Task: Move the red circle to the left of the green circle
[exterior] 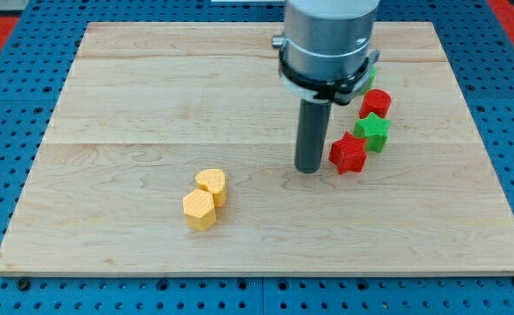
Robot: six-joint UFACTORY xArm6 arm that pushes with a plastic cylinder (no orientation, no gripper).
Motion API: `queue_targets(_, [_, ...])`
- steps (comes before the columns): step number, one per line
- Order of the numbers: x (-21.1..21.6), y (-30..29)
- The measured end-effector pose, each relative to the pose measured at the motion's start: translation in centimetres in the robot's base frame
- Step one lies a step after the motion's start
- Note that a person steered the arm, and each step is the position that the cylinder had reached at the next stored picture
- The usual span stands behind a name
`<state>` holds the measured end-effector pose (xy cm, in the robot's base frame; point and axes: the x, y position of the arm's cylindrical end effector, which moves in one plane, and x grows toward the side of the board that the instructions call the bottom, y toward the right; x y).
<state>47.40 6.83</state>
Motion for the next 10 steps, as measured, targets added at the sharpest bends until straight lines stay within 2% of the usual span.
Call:
queue_targets(1, [-2.3,0.5])
queue_targets(2, [-0.1,-0.6])
queue_targets(3, [4.6,2.6])
queue_targets(4, [4.2,10.4])
queue_targets(5, [-1.6,17.4])
queue_targets(6, [-8.2,14.8])
queue_targets(8, [-9.3,3.5])
queue_targets(9, [-10.7,-0.1])
queue_targets(10, [-14.5,-0.5])
